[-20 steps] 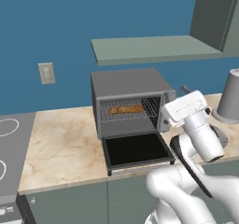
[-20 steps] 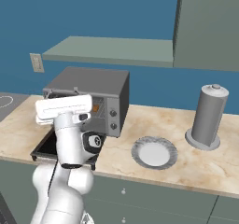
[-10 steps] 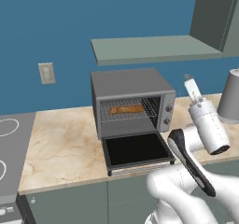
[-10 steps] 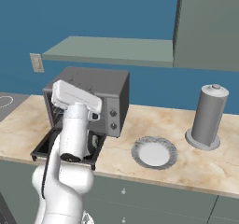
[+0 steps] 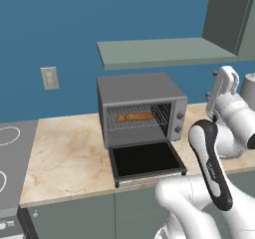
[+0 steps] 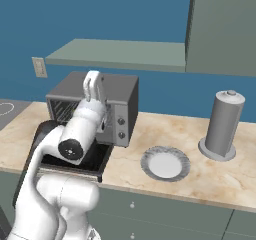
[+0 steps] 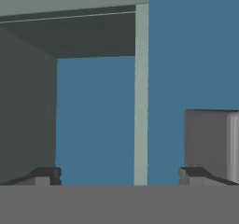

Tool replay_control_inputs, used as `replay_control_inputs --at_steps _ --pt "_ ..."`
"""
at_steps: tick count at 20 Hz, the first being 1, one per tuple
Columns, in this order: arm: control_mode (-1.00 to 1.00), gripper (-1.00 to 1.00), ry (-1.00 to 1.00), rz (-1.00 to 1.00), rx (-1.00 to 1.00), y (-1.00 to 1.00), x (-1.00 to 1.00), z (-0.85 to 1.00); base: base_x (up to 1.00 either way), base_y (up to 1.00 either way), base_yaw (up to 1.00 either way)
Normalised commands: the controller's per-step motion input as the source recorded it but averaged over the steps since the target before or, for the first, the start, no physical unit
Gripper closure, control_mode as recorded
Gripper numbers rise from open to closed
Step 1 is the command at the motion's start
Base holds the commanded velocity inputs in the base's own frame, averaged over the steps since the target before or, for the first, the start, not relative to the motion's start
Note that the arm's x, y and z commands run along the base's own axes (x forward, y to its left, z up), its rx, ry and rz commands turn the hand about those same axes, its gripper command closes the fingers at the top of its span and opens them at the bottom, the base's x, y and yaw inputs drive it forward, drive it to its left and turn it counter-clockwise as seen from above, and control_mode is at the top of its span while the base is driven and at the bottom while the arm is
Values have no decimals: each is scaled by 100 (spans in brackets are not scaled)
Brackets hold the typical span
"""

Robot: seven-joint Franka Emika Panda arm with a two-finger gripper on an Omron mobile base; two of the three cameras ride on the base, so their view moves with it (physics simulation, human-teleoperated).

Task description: Pull the toaster oven rack outwards. Pick up the baguette from the plate and place it on the toaster oven rack. Close the toaster oven door fully and set the temperature to the lowest setting.

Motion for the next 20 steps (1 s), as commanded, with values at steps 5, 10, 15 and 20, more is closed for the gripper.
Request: replay_control_inputs --at_steps 5,10,15,20 --pt "-100 -100 56 16 30 -47 -32 -16 0 0 0" --pt "-100 -100 4 6 11 -41 -10 -18 0 0 0" --pt "-100 -100 15 0 10 -20 0 -37 0 0 0" --pt "-100 -100 27 4 24 -33 1 -61 0 0 0"
